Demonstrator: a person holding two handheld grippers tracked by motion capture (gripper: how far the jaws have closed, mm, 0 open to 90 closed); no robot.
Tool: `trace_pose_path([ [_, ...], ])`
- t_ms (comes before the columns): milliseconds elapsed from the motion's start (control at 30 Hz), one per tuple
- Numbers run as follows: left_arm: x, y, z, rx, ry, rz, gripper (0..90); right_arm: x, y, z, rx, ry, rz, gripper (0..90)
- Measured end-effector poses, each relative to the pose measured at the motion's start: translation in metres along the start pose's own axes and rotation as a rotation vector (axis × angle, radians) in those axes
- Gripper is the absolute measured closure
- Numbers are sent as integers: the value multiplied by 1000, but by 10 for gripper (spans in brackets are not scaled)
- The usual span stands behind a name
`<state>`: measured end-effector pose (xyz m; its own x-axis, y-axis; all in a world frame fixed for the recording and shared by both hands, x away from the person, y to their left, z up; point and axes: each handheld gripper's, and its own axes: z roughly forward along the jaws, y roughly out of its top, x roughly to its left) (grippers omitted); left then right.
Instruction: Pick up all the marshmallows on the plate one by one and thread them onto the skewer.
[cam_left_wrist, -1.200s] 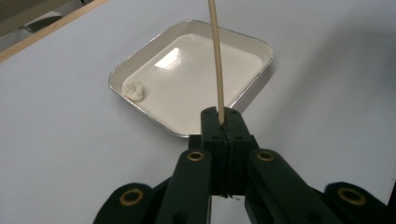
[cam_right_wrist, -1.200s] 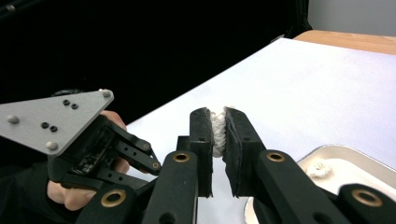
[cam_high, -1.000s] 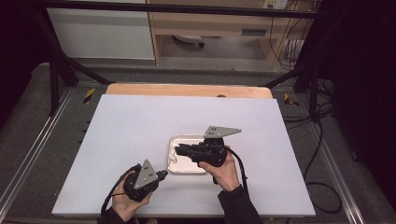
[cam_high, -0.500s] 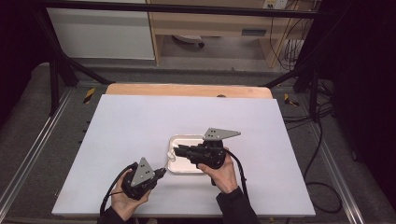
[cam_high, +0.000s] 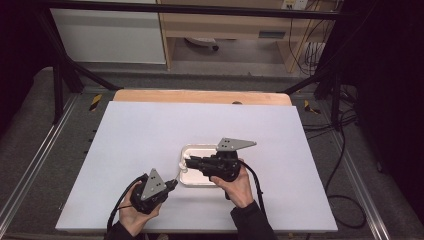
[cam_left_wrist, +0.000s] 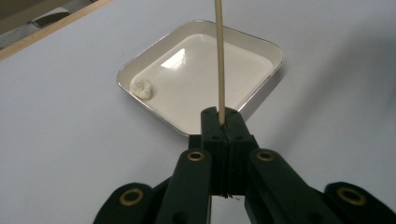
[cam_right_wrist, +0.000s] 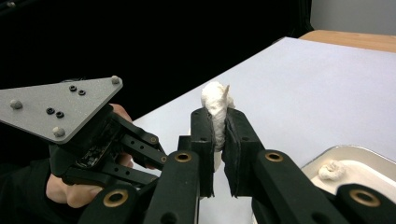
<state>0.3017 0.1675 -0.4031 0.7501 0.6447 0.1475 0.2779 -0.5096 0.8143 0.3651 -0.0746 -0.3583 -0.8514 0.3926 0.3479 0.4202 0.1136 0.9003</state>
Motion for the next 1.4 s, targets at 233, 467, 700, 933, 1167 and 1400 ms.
trace_pose_path([
  [233, 1, 0, 0, -13, -2, -18, 895, -1, -1, 0, -3, -6, -1, 832],
  [467, 3, 0, -1, -21, -5, -24, 895, 1, -1, 3, -11, 12, 0, 832],
  [700, 3, -1, -1, -24, -4, -22, 896, 1, -2, 4, 2, 6, 0, 830],
  [933, 5, -1, 0, -23, 1, -21, 895, 0, -2, 5, 11, 1, 14, 825],
  [1167, 6, -1, -2, -26, 11, -19, 895, -1, -4, 9, 25, 8, 26, 819],
  [1400, 9, -2, -4, -36, 10, -30, 894, -2, -5, 11, 29, -8, 45, 766],
])
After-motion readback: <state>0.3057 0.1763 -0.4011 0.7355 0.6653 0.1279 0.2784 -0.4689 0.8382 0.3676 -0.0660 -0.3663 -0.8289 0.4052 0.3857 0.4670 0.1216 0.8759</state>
